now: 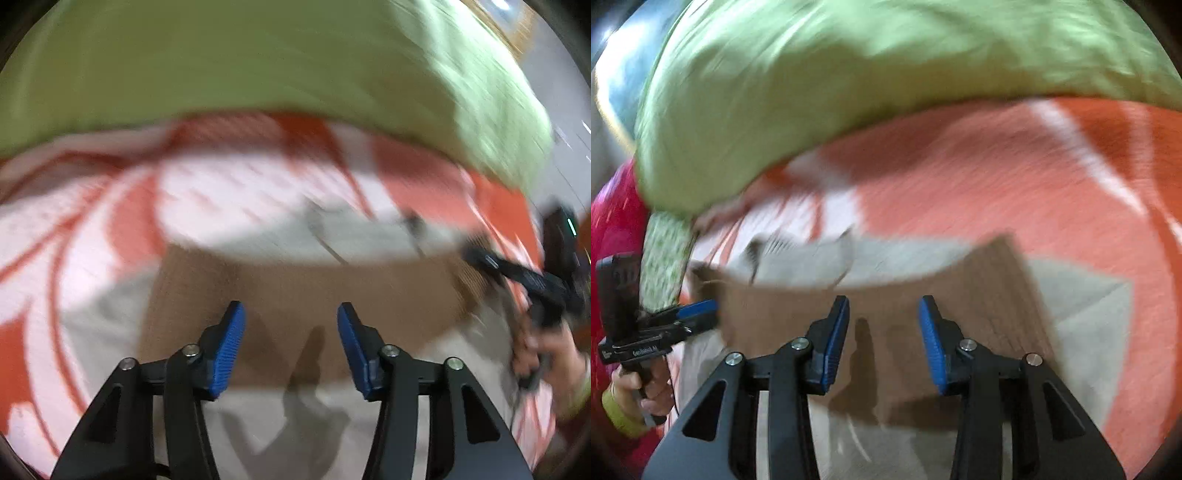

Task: Fold small clothes
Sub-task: 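Fold the hem up toward the collar with both grippers and release, then grasp the folded sweater edge with both grippers and fold it over again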

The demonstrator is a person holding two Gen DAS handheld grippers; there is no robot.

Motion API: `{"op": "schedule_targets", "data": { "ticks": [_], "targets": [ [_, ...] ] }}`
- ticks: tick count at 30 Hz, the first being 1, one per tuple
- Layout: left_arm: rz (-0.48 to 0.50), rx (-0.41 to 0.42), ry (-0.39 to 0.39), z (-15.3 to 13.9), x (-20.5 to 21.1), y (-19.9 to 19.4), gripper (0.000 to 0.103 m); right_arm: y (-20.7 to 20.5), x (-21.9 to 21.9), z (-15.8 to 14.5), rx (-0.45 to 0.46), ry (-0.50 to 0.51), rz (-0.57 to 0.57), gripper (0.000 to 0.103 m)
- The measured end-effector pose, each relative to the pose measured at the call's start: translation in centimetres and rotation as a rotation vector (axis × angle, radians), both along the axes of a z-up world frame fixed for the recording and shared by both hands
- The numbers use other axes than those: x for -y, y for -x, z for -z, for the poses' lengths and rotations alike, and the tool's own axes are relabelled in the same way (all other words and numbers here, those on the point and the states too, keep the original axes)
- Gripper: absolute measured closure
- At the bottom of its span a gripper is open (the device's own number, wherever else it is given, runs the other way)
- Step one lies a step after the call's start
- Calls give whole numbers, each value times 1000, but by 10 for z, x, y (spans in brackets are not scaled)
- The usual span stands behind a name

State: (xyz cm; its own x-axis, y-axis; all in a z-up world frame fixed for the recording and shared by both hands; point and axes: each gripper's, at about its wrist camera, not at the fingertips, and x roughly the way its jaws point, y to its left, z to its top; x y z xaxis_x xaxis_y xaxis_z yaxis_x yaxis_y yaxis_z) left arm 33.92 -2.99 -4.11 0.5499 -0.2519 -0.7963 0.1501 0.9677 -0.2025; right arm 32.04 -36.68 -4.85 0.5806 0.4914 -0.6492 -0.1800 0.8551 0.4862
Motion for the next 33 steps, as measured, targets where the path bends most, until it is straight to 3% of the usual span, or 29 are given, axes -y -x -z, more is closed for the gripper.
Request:
{"op": "schedule_targets", "data": {
  "ticks": [4,7,12,15,19,25,26,27,28,29,30,33],
  "targets": [
    [-167,-14,8,3,-40,-21,49,2,28,-4,3,-45,99,64],
    [-213,-22,40,-1,-55,-9,47,20,33,-18,22,-53,117,62],
    [-198,-27,48,-2,-63,43,39,44,36,-35,38,-34,88,55],
    [-168,-45,5,4,-55,53,34,40,19,-31,24,25,32,53],
    [-129,-56,-54,8,-47,44,30,23,8,-29,13,185,31,52],
    [-108,-94,-89,21,-42,12,32,5,22,-22,-2,207,49,52],
    [-102,-102,-105,25,-38,6,39,2,21,-19,-10,210,41,52],
    [-90,-105,-104,28,-36,4,59,-1,20,-15,-24,207,31,53],
    [-71,-106,-98,29,-33,2,70,-3,18,-10,-39,206,18,71],
    [-70,-95,-121,28,-29,3,88,-4,15,-7,-47,214,3,85],
    [-75,-70,-138,23,-28,5,94,-2,14,-8,-46,221,-4,92],
    [-103,-20,-109,9,-33,8,96,6,22,-31,42,180,28,93]
  ]
}}
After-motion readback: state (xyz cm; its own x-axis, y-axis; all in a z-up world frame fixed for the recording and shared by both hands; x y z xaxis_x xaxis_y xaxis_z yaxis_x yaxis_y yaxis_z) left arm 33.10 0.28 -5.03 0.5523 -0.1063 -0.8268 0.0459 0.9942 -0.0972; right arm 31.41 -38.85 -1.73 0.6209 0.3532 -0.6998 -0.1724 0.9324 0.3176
